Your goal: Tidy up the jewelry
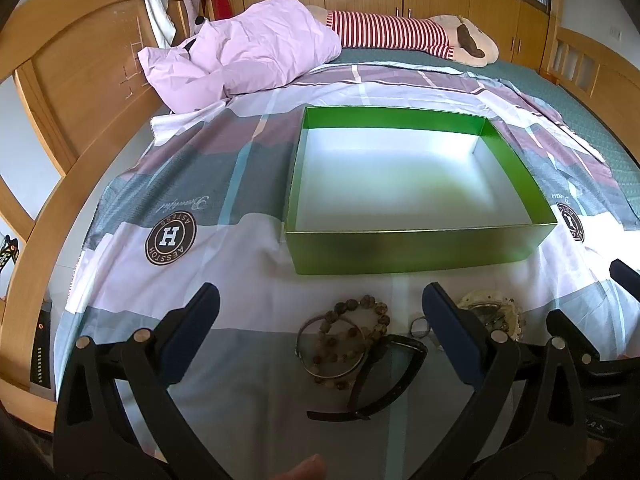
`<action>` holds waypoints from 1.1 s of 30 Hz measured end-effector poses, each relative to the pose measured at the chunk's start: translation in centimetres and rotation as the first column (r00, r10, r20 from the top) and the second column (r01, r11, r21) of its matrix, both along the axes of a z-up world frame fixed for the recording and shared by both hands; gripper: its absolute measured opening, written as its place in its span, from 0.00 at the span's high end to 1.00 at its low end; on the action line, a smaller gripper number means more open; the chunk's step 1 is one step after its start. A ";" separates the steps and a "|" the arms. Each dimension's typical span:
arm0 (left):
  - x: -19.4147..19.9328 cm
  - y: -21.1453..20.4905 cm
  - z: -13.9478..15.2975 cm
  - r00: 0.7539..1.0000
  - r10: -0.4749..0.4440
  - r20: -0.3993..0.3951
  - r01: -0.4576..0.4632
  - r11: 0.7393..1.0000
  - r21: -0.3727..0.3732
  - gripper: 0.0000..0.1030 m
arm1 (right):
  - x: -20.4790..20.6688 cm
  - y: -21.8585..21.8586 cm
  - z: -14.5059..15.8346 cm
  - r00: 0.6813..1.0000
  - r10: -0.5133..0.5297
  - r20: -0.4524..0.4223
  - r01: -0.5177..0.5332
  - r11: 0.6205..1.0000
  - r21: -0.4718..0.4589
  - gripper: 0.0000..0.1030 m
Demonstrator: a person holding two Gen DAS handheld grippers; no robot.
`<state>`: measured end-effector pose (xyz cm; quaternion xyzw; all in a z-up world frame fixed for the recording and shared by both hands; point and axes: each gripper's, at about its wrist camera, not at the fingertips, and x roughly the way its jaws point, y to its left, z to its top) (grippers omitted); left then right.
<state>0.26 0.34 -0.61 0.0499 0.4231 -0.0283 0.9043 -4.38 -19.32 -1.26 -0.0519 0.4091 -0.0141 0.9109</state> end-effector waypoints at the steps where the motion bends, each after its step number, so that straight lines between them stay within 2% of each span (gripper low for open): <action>1: 0.0 0.0 0.0 1.000 -0.001 0.000 0.001 1.000 -0.001 0.03 | 0.0 0.0 0.0 1.000 0.001 0.000 -0.001 1.000 0.000 0.02; 10: 0.0 -0.1 -0.2 1.000 -0.028 -0.009 0.028 0.999 -0.017 0.03 | -0.1 0.0 -0.1 1.000 0.000 -0.002 0.000 1.000 -0.002 0.02; 33: 0.3 0.0 -0.9 0.999 -0.023 -0.047 0.021 0.999 -0.042 0.03 | -0.1 0.1 -0.3 1.000 0.004 -0.007 -0.004 1.000 -0.007 0.02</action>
